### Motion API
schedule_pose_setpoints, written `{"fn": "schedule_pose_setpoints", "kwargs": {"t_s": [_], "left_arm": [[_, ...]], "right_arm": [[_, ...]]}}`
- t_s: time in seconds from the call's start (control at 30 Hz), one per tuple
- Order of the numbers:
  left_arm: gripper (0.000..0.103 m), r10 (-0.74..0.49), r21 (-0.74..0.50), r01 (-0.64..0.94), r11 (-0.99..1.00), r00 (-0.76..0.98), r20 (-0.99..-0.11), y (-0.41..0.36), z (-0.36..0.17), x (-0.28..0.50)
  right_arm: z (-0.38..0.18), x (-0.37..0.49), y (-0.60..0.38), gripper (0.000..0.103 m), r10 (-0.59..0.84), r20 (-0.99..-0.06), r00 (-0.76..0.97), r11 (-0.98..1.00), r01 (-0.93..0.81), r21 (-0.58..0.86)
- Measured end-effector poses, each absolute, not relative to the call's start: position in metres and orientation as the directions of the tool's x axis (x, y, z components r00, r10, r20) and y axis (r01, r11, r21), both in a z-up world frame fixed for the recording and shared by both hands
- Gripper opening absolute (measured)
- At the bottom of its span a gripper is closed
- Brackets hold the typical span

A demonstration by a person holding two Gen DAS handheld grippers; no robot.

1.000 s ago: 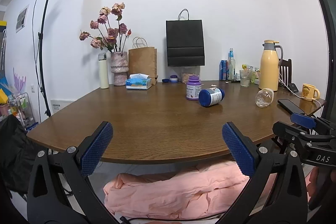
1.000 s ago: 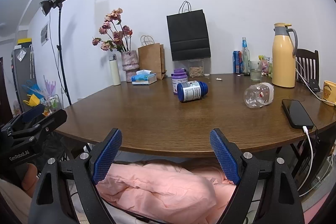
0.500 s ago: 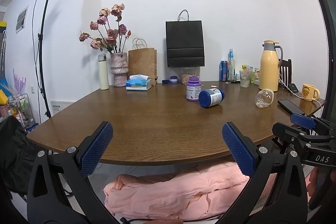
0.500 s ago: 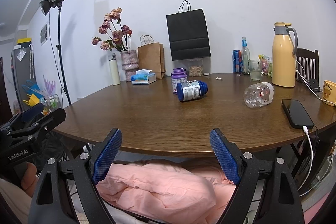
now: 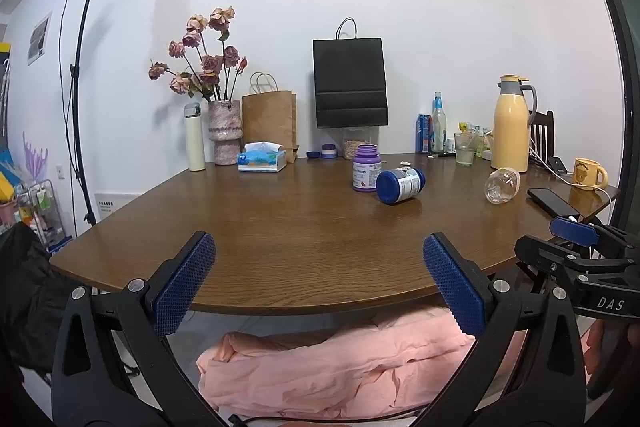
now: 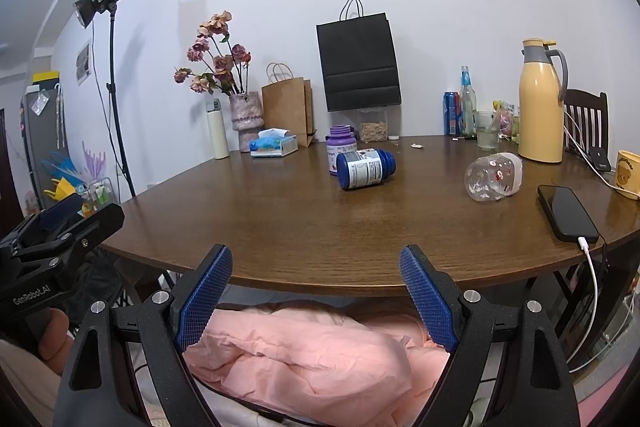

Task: Flip cup upright

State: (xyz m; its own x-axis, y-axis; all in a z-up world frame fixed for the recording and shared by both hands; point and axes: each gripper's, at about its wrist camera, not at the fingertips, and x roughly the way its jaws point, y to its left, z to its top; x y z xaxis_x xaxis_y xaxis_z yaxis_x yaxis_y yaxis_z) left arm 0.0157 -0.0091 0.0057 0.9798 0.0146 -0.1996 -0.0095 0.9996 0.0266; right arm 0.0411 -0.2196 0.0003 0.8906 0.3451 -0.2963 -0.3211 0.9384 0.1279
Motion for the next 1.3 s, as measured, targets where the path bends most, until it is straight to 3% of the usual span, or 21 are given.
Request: {"fn": "schedule_pose_setpoints", "kwargs": {"t_s": [0.27,0.43,0.57,0.67,0.8,0.93,1.07,1.23,1.3], "left_arm": [[0.103,-0.001,0.068,0.015,0.998,0.977,-0.213,-0.009,0.007,0.036],[0.103,-0.112,0.072,0.144,0.987,0.935,-0.337,-0.017,0.012,0.104],[0.103,-0.204,0.054,0.255,0.965,0.866,-0.457,-0.033,0.016,0.170],[0.103,-0.271,0.104,0.361,0.927,0.834,-0.481,-0.056,0.021,0.215],[0.103,-0.355,0.138,0.513,0.847,0.741,-0.570,-0.094,0.025,0.291],[0.101,-0.355,0.114,0.555,0.824,0.662,-0.660,-0.118,0.024,0.356],[0.101,-0.331,0.142,0.610,0.780,0.594,-0.733,-0.137,0.013,0.399],[0.098,-0.217,0.235,0.496,0.836,0.693,-0.688,-0.132,0.013,0.393],[0.097,-0.258,0.217,0.435,0.874,0.794,-0.551,-0.107,0.030,0.352]], "right_arm": [[-0.002,0.049,-0.221,0.090,0.337,-0.301,0.892,0.941,-0.318,0.114],[0.004,0.092,-0.228,0.090,0.317,-0.301,0.899,0.948,-0.303,0.095],[0.013,0.153,-0.241,0.090,0.373,-0.382,0.846,0.927,-0.330,0.177],[0.016,0.188,-0.261,0.090,0.445,-0.380,0.811,0.889,-0.348,0.298],[0.021,0.221,-0.274,0.090,0.443,-0.411,0.797,0.892,-0.344,0.293],[0.021,0.249,-0.285,0.090,0.438,-0.459,0.773,0.899,-0.361,0.249],[0.022,0.264,-0.294,0.090,0.472,-0.440,0.764,0.881,-0.387,0.273],[0.026,0.278,-0.291,0.090,0.460,-0.431,0.777,0.888,-0.395,0.236],[0.029,0.273,-0.287,0.090,0.450,-0.406,0.795,0.893,-0.405,0.196]]}}
